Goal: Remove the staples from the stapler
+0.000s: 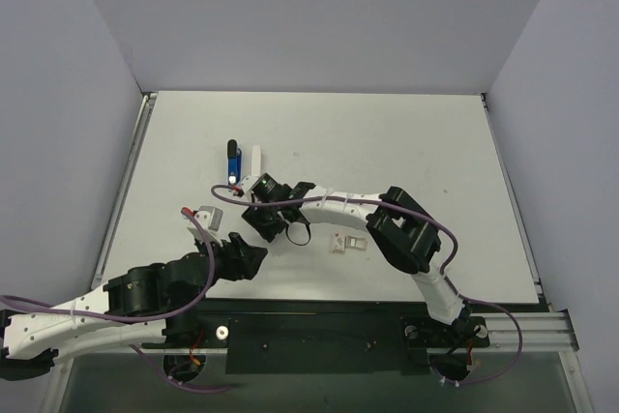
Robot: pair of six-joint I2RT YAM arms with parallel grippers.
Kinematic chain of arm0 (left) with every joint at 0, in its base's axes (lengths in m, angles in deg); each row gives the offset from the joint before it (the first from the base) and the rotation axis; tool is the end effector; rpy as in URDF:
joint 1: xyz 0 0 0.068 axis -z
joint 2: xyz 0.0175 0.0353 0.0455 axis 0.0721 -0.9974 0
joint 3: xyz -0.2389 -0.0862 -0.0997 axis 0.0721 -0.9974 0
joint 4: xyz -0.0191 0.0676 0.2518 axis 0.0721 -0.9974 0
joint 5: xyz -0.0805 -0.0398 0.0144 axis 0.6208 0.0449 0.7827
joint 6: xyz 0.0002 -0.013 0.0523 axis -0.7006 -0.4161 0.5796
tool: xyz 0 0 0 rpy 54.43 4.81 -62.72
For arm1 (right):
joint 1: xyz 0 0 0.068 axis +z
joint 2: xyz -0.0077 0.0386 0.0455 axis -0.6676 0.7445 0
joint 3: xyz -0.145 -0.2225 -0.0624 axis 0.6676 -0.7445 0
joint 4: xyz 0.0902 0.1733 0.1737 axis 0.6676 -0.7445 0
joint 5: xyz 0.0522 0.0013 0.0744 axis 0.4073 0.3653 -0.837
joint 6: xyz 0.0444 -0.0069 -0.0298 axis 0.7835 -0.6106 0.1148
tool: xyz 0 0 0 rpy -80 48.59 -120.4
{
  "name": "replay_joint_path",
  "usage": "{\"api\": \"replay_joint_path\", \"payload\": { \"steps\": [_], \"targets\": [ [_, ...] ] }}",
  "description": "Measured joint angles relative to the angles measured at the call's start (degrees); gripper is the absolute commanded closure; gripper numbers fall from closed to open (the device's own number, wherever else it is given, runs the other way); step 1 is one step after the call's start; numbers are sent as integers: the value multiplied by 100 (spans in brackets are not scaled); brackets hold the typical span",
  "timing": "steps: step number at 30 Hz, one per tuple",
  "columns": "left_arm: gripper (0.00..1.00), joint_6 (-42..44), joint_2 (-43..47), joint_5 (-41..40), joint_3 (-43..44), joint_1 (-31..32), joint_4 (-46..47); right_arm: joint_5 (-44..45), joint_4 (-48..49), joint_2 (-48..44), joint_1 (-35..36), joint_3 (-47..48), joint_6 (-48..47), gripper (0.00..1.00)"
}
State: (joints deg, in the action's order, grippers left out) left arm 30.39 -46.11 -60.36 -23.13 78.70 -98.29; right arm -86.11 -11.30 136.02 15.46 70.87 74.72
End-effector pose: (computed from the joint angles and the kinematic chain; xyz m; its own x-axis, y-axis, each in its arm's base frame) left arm 0.0484 -0.0909 0.2785 -0.5305 -0.2948 -0.7948 0.3015 0.8106 -0.5019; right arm 0.2522 0.4029 0.1688 -0.3879 -0.5680 -0.7259 -0.8817 0.4581 0.1128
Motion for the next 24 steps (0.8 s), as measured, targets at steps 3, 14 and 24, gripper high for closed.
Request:
{"api": "replay_joint_path", "payload": {
  "steps": [3,14,24],
  "targets": [
    [26,0,-15,24,-2,0,4,105,0,-4,42,-9,2,54],
    [26,-2,-15,26,-7,0,4,435,-48,28,48,48,247,68],
    [26,-2,-15,24,-7,0,2,654,-120,170,46,262,505,78]
  ]
}}
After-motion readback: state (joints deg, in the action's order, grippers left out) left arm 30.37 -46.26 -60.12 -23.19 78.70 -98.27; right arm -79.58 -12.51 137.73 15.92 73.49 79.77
